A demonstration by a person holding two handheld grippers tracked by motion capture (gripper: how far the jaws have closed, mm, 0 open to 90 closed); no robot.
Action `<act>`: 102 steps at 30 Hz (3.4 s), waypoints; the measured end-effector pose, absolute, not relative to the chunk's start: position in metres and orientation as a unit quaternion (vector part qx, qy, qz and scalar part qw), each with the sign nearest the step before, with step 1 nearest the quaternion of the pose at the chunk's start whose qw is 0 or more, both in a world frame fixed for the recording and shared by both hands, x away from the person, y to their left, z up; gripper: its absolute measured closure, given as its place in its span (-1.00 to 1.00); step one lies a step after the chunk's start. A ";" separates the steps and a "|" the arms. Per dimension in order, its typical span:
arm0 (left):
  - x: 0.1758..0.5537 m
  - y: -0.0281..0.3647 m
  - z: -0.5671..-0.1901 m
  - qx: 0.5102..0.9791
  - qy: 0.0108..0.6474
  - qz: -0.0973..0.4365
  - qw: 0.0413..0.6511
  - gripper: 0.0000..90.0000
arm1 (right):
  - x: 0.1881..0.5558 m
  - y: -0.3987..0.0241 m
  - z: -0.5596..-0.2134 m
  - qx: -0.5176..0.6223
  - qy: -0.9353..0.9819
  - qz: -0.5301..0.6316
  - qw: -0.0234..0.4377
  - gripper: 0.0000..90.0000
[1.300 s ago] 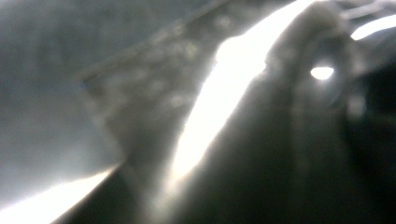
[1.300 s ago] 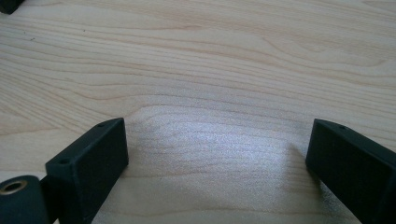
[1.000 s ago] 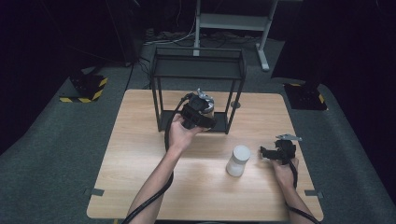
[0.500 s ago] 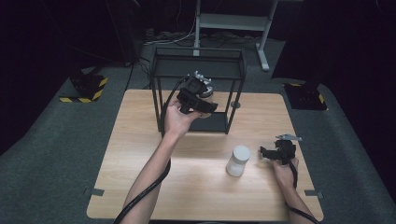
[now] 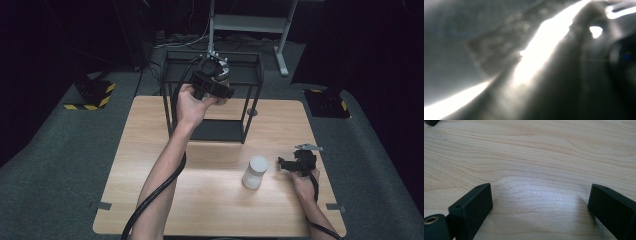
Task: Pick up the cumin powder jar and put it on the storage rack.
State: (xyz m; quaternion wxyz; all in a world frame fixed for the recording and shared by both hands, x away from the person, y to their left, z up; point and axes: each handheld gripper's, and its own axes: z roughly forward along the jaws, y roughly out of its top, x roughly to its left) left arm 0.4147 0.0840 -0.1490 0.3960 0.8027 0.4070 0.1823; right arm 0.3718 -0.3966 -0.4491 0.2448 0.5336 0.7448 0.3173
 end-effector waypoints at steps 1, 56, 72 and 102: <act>0.416 0.084 -0.148 0.802 0.410 0.182 0.396 -0.32 | 0.372 -0.397 -0.449 0.533 0.745 0.317 0.245 -0.89; 0.496 0.047 -0.135 0.776 0.477 0.211 0.356 -0.33 | 0.372 -0.396 -0.449 0.527 0.749 0.318 0.246 -0.86; 0.465 0.062 -0.140 0.755 0.482 0.236 0.376 -0.88 | 0.372 -0.395 -0.449 0.522 0.752 0.319 0.246 -0.84; 0.404 0.108 -0.161 0.781 0.441 0.220 0.384 -0.99 | 0.372 -0.395 -0.450 0.521 0.752 0.321 0.246 -0.84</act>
